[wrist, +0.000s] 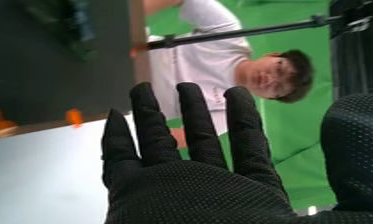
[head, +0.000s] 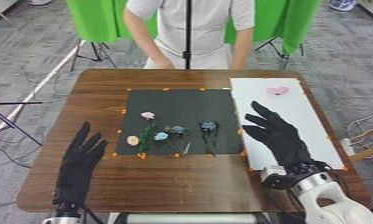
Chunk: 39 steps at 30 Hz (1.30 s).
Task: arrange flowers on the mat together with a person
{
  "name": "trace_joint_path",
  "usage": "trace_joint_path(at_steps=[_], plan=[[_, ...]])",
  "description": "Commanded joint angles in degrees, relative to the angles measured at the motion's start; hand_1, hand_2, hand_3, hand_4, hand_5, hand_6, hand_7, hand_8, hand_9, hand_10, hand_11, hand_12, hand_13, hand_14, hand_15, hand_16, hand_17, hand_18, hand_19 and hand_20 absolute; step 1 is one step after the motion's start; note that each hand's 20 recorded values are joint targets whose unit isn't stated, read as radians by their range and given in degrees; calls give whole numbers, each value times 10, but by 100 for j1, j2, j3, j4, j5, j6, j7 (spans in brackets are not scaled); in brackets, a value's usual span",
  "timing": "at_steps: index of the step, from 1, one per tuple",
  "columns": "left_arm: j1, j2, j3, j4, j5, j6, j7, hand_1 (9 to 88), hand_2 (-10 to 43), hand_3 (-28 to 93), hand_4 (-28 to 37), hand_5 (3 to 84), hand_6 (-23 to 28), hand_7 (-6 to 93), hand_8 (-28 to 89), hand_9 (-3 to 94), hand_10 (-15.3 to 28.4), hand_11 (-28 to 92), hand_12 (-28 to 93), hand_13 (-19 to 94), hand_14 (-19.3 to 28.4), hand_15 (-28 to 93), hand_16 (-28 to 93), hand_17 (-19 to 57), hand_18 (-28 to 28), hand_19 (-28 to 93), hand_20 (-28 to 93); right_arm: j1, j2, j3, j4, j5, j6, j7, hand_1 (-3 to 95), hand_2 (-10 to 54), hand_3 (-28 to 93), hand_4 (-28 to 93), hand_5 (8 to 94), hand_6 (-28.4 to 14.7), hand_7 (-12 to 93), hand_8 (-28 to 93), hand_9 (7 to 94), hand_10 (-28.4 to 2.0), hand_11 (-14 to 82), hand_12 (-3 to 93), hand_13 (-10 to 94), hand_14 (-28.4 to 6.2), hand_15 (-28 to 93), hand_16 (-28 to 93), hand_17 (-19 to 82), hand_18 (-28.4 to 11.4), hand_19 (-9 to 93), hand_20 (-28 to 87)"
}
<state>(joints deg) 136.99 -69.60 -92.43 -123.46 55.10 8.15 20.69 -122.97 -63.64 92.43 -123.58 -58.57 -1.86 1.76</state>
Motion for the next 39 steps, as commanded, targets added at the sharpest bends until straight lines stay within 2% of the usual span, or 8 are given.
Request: trace_joint_path(at_steps=[1,3,6,8,15,18,21,39], plan=[[212,-256,-182,49,499,-352,-402,178,35,750,-283,233,-50,89,-91,252,83,20,136,167,160,49,28,-151,224,343,27,-423,-455,234,10,-16,-422,161,121,134,662,-269,296,39,64,-82,308,-104,16,169,192,-190,-5,329,-3,-213,173,172],[246,-259,-200,31,481,-408,-419,175,36,745,-283,230,-55,85,-90,252,67,10,138,146,159,17,32,-158,226,337,21,-461,-473,237,23,18,-456,138,118,132,662,-269,294,39,63,-81,301,-95,13,168,169,-188,-19,329,-4,-227,171,165],[253,-266,-213,4,561,-464,-447,172,36,744,-283,223,-58,82,-88,247,58,4,139,125,139,0,43,-163,230,339,17,-546,-468,262,-2,67,-430,18,113,128,664,-267,293,42,62,-80,297,-85,13,167,141,-188,-41,340,-5,-237,174,151],[265,-216,-178,-10,503,-413,-365,171,36,743,-283,221,-58,82,-87,245,57,2,141,119,135,-5,51,-163,234,343,15,-596,-502,321,-29,-17,-496,-72,112,125,666,-267,293,42,62,-80,294,-82,12,166,132,-188,-61,362,-6,-239,181,135],[246,-179,-168,-36,475,-363,-338,169,35,746,-283,217,-57,83,-87,247,61,2,146,136,136,-3,62,-152,238,355,16,-501,-390,243,-96,-84,-315,-254,105,117,682,-267,293,44,63,-80,293,-77,12,165,127,-188,-74,375,-6,-240,179,134],[243,-131,-109,-32,404,-236,-269,170,36,747,-283,219,-54,87,-87,251,65,3,148,150,140,2,64,-144,239,364,20,-372,-362,187,-79,-110,-287,-225,105,117,685,-267,296,46,65,-80,298,-76,14,166,137,-188,-70,377,-5,-238,181,137],[251,-160,-119,-38,346,-240,-281,171,36,747,-283,223,-49,90,-88,253,72,7,149,157,142,7,66,-141,238,369,22,-340,-320,151,-75,-50,-235,-210,107,118,685,-269,298,46,66,-81,302,-75,15,165,147,-188,-67,378,-5,-237,182,140],[241,-140,-158,-80,368,-167,-189,172,37,752,-283,226,-42,92,-91,262,85,27,140,173,156,56,46,-137,237,373,25,-198,-274,82,-26,-46,-171,-210,115,114,686,-271,320,48,72,-86,329,-81,24,156,187,-191,-33,350,3,-234,180,148]])
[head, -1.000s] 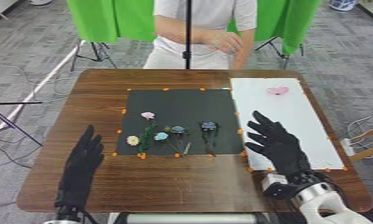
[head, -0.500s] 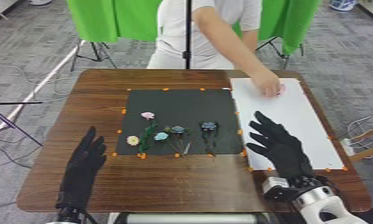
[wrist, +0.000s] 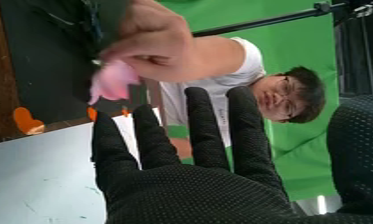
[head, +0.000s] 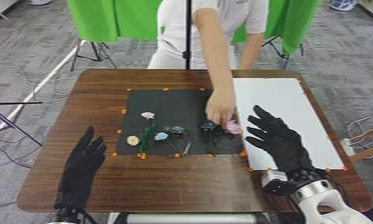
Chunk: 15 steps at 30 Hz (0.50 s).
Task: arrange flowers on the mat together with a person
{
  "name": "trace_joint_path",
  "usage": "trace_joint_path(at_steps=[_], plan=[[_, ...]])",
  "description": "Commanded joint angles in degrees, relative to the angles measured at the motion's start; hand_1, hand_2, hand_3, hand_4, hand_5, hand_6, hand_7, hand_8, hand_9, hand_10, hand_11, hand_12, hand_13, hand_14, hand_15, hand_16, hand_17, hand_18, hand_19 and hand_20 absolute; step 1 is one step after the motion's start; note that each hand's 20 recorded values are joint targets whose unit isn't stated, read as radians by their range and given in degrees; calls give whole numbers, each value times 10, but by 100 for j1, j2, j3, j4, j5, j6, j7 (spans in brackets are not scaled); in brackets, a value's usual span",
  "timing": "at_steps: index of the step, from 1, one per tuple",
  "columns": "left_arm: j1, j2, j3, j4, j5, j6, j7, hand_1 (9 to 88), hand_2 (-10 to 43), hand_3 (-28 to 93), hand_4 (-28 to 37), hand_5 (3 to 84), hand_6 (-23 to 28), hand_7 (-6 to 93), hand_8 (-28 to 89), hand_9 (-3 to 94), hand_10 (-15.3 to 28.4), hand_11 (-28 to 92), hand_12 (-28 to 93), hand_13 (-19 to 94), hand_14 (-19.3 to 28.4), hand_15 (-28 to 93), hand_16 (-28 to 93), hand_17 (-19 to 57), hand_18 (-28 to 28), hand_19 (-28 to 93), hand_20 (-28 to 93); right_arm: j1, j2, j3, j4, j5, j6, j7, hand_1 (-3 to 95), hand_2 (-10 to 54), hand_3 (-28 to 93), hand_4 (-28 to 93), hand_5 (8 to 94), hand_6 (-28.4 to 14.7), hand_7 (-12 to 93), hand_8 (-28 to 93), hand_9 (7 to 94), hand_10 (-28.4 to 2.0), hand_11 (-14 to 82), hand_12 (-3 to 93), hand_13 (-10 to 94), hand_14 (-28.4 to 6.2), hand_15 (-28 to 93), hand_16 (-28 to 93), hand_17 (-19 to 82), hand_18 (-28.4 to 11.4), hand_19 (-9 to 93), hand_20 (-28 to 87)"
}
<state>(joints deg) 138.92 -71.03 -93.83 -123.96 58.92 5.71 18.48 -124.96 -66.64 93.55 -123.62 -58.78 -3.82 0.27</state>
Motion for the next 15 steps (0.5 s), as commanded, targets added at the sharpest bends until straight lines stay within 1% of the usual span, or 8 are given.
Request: trace_joint_path(at_steps=[1,8,11,14,15], plan=[[44,11,-12,-24,-12,73,42,172,37,752,-283,226,-42,93,-91,263,85,27,140,173,156,56,46,-138,237,373,25,10,29,-31,-19,-27,24,-67,116,114,686,-271,320,48,72,-86,329,-82,25,155,187,-191,-32,349,2,-234,181,149],[33,35,17,-32,-29,124,94,173,38,753,-283,227,-40,94,-91,262,91,32,141,176,159,65,43,-136,236,376,26,45,5,-19,-5,-71,-62,-74,116,113,690,-271,322,49,74,-87,331,-83,26,155,188,-192,-28,346,1,-234,182,149],[22,43,33,-23,-57,150,122,173,38,753,-283,227,-39,96,-91,262,92,34,142,178,159,71,42,-137,237,379,27,57,4,-30,6,-59,-72,-76,116,113,691,-271,323,49,74,-88,331,-83,26,155,189,-191,-27,345,1,-233,182,149],[41,39,27,-18,-47,135,123,174,39,752,-283,228,-38,98,-91,262,94,35,141,178,159,76,40,-137,238,381,28,63,-8,-35,16,-53,-98,-61,117,113,691,-271,324,49,76,-88,332,-83,26,155,190,-192,-25,343,1,-233,183,150],[29,36,30,-18,-54,149,113,174,39,752,-283,228,-38,98,-92,262,95,35,141,178,159,77,39,-137,238,382,28,75,-3,-50,17,-44,-80,-56,117,112,691,-272,324,49,76,-88,332,-83,26,155,191,-192,-24,343,1,-232,182,150]])
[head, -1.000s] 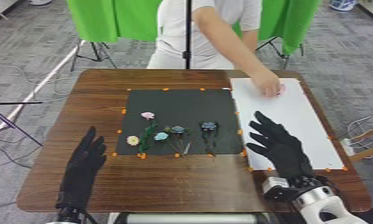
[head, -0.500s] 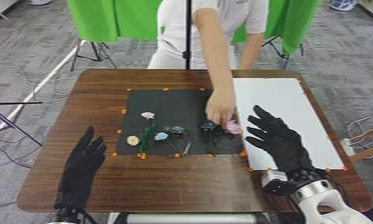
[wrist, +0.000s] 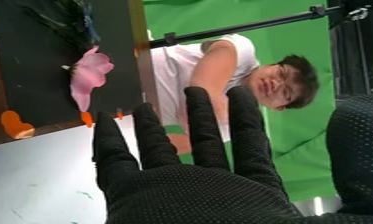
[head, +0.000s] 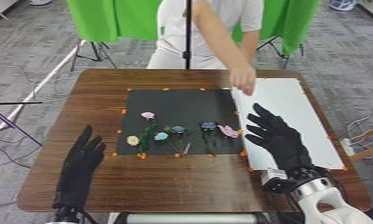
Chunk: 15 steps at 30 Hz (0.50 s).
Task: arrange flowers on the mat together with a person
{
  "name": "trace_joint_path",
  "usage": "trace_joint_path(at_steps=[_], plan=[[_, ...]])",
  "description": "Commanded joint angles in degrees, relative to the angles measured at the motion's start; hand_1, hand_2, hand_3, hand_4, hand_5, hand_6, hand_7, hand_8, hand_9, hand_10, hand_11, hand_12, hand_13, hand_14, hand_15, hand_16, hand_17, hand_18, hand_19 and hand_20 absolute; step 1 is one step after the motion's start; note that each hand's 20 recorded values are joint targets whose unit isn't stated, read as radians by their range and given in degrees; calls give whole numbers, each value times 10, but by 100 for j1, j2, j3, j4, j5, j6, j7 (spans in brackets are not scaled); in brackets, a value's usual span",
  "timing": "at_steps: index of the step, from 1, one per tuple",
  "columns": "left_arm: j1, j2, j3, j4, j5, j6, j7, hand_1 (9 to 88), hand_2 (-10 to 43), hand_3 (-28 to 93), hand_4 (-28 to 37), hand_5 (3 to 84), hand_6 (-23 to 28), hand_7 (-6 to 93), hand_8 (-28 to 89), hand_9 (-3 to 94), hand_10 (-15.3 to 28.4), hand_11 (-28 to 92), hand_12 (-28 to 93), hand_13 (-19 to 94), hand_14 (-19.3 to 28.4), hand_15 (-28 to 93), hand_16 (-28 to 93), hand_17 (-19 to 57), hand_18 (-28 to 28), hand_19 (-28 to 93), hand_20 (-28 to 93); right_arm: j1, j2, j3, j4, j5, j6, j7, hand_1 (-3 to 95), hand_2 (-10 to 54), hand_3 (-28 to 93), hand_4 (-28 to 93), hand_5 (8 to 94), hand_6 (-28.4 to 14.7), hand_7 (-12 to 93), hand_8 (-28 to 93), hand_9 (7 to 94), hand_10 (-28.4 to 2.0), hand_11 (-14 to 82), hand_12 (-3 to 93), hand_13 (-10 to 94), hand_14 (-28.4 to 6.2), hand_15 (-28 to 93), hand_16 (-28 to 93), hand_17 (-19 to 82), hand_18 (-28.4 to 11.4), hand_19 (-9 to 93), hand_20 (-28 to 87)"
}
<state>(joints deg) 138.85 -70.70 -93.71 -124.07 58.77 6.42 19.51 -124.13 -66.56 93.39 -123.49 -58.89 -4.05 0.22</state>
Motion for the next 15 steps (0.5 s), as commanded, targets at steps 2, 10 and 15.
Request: trace_joint_path(at_steps=[2,10,15], plan=[[30,3,31,-3,-47,87,13,174,38,752,-283,227,-39,98,-92,262,96,36,141,179,160,78,39,-136,238,382,29,-10,-13,-30,5,-67,-72,-41,117,112,692,-271,325,49,76,-88,333,-83,27,155,192,-192,-23,343,1,-232,182,150],[25,10,29,-15,-48,86,6,175,38,753,-283,226,-37,98,-91,259,101,39,142,179,160,82,35,-136,237,383,29,-11,-8,-34,-2,-51,-52,-62,119,110,694,-271,328,50,77,-89,335,-82,27,154,193,-193,-21,340,1,-232,181,150],[25,6,29,-15,-46,87,8,176,39,752,-283,225,-37,97,-91,257,102,40,141,180,160,83,34,-135,237,384,29,-26,-22,-15,3,-50,-84,-89,119,110,695,-271,329,50,78,-90,336,-83,28,154,193,-192,-19,339,1,-232,181,151]])
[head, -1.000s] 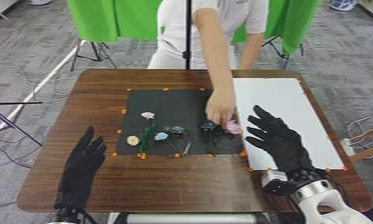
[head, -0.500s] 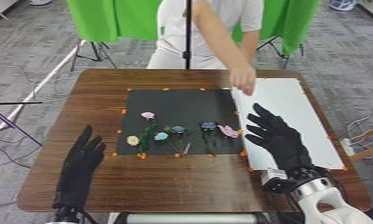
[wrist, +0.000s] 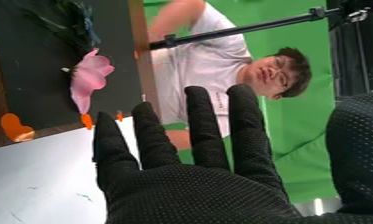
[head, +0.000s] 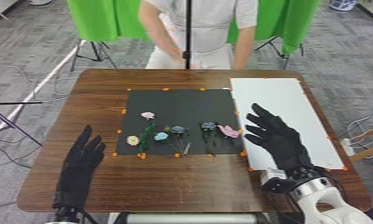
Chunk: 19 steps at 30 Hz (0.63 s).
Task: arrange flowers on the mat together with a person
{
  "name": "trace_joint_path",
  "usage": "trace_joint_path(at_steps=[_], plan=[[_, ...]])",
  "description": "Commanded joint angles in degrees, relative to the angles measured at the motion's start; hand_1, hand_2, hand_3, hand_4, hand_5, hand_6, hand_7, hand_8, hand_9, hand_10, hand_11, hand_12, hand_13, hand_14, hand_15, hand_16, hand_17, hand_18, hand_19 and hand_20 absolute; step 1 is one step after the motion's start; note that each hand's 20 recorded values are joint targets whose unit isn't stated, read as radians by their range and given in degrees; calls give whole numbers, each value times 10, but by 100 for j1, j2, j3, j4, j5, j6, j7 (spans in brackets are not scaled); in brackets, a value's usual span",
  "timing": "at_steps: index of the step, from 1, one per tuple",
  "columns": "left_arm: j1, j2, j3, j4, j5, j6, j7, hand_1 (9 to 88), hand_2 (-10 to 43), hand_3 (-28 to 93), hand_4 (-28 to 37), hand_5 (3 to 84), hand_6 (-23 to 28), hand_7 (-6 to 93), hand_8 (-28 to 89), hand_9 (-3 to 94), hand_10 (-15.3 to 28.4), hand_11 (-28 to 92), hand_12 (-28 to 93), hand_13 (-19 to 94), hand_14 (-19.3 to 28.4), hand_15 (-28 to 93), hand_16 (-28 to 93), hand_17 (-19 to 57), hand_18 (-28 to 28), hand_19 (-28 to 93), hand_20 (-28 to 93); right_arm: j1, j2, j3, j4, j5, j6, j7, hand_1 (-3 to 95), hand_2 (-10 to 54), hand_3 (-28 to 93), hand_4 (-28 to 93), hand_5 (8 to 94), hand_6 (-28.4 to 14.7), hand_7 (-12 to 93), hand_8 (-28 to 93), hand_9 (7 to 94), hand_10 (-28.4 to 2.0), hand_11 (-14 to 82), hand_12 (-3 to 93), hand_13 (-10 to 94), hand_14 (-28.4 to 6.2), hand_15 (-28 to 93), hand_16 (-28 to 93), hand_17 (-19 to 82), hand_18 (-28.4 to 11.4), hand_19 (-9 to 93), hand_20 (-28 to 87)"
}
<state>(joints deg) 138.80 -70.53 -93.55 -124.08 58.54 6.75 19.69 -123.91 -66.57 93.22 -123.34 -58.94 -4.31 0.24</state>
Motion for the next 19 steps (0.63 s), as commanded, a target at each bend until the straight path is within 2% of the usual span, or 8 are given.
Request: trace_joint_path(at_steps=[1,19], plan=[[25,-10,16,-9,-26,48,-12,176,39,752,-283,225,-37,97,-91,257,102,40,141,180,160,84,34,-135,237,384,29,-39,-14,-10,-12,-34,-37,-88,120,110,695,-271,329,50,78,-90,336,-83,27,154,194,-192,-19,339,1,-232,181,151],[34,-10,14,-21,-16,47,-16,175,37,755,-283,223,-36,96,-90,255,106,43,142,180,160,86,33,-135,235,381,29,-69,-39,19,-17,-65,-84,-93,119,109,696,-271,334,51,79,-91,338,-83,28,154,197,-192,-15,336,1,-231,182,152]])
